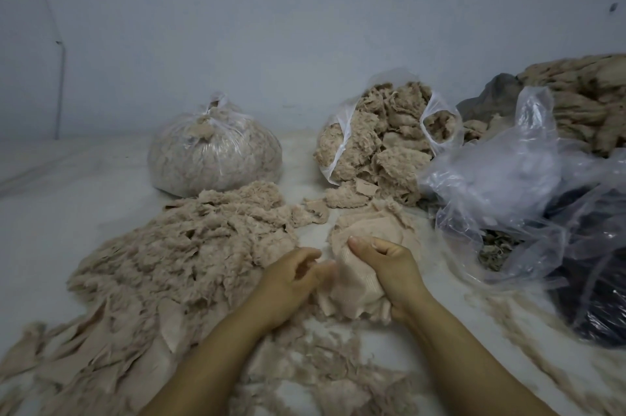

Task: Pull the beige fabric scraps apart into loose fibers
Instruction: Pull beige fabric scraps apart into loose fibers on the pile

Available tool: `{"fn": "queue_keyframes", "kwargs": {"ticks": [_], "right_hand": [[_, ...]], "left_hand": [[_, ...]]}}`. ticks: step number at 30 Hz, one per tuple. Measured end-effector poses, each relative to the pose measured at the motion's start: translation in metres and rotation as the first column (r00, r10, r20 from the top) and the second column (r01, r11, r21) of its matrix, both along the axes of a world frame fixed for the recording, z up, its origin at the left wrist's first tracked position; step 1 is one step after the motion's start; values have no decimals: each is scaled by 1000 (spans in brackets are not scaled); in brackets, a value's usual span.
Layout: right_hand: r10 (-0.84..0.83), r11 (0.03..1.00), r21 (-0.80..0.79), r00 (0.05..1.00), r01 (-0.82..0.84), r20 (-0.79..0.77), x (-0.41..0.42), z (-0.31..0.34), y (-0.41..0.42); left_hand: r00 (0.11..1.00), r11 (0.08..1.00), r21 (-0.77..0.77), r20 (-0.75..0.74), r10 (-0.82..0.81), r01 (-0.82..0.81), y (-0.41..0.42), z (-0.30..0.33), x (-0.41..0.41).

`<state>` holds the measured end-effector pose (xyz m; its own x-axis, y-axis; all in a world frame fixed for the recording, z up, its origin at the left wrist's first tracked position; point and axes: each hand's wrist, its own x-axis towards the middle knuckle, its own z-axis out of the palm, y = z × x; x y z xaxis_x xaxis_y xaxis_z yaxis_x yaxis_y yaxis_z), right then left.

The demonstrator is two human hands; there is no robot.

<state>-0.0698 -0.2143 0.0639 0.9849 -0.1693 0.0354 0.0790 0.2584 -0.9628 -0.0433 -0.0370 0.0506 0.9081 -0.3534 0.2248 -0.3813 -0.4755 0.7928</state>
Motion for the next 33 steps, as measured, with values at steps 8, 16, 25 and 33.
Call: {"fn": "queue_keyframes", "kwargs": {"ticks": [8, 16, 25, 33], "right_hand": [[100, 995, 32, 993, -98, -55, 4, -2, -13], [83, 992, 101, 993, -75, -82, 3, -2, -15], [28, 985, 173, 988, -1, -153, 1, 6, -27], [178, 983, -46, 983, -176, 38, -6, 3, 7]], "left_hand": [[997, 984, -172, 51, 65, -55, 8, -1, 5], [990, 991, -15, -47, -134, 133, -10, 0, -5], [989, 987, -121, -122, 87, -102, 39, 3, -3], [986, 964, -262, -151, -76, 34, -28, 26, -19]]}}
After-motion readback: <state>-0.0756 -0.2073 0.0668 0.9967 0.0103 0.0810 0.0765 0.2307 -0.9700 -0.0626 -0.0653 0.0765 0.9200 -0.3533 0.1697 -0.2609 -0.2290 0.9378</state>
